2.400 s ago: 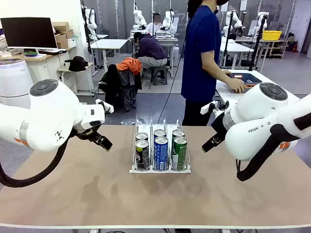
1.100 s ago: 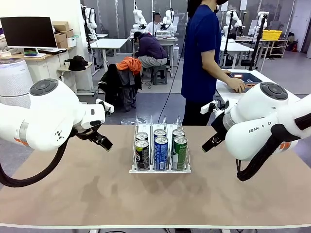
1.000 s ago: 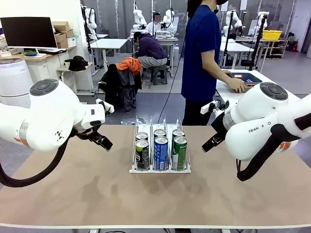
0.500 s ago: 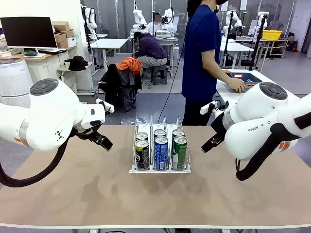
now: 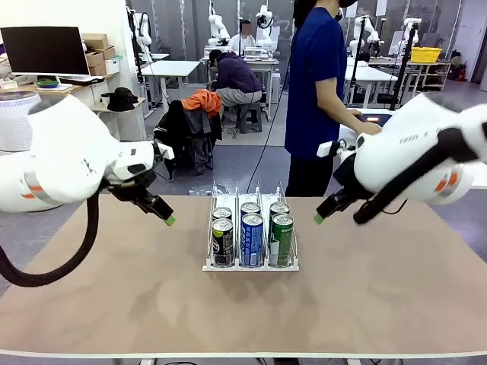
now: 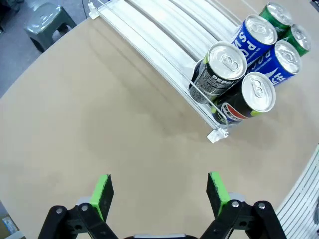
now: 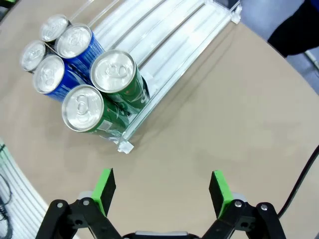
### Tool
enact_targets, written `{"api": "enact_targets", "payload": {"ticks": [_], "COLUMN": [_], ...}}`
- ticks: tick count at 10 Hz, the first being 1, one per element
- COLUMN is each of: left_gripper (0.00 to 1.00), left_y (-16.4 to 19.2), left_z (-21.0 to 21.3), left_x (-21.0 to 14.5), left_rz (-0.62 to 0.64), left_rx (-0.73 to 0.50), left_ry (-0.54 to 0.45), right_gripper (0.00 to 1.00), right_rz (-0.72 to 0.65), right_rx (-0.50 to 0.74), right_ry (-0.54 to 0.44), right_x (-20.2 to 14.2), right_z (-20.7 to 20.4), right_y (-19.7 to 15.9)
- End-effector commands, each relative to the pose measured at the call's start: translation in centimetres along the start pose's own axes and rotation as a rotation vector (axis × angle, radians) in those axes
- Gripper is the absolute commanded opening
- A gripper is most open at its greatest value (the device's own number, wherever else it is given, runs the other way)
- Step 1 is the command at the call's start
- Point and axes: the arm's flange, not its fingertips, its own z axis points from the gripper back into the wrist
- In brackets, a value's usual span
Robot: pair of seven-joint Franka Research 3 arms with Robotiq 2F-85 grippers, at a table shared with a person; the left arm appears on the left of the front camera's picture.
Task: Fill the beverage cans into the dispenser.
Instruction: Pick up the Ionic drink handed by the human.
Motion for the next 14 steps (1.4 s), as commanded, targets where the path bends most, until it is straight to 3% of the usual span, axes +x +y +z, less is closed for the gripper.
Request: {"api": "enact_targets", "payload": {"ticks": [1, 3, 5, 6, 7, 8, 11, 13, 14], "left_gripper": [1.0, 1.0, 1.0, 1.0, 1.0, 1.0, 1.0, 1.0, 1.0], "left_y": [1.7, 2.3, 2.3, 2.3, 1.9, 1.5, 1.4, 3.0, 3.7], "left_z": [1.4, 4.5, 6.9, 8.0, 7.9, 8.4, 8.8, 12.1, 13.3], "left_x": [-0.2, 0.0, 0.1, -0.2, -0.4, 0.6, 0.5, 1.3, 2.2], "left_rz": [-0.022, -0.074, -0.103, -0.126, -0.124, -0.105, -0.117, -0.26, -0.3], "left_rx": [-0.05, -0.251, -0.211, -0.251, -0.188, -0.203, -0.187, -0.47, -0.53], "left_ry": [-0.034, -0.165, -0.235, -0.269, -0.264, -0.242, -0.246, -0.181, -0.135], "right_gripper": [1.0, 1.0, 1.0, 1.0, 1.0, 1.0, 1.0, 1.0, 1.0], "right_rz": [0.019, 0.052, 0.088, 0.128, 0.165, 0.093, 0.124, 0.197, 0.235], "right_rx": [0.126, 0.288, 0.31, 0.335, 0.215, 0.292, 0.267, 0.284, 0.251], "right_ry": [-0.005, -0.079, -0.152, -0.199, -0.223, -0.158, -0.174, -0.173, -0.163], "right_x": [0.4, 0.8, 0.9, 0.3, -0.2, 1.2, 0.8, 2.7, 4.2], "right_z": [1.6, 3.9, 6.5, 7.7, 8.3, 7.4, 8.4, 11.4, 12.6], "right_y": [-1.7, -2.4, -3.3, -3.4, -3.3, -2.6, -3.1, -4.2, -5.0]}}
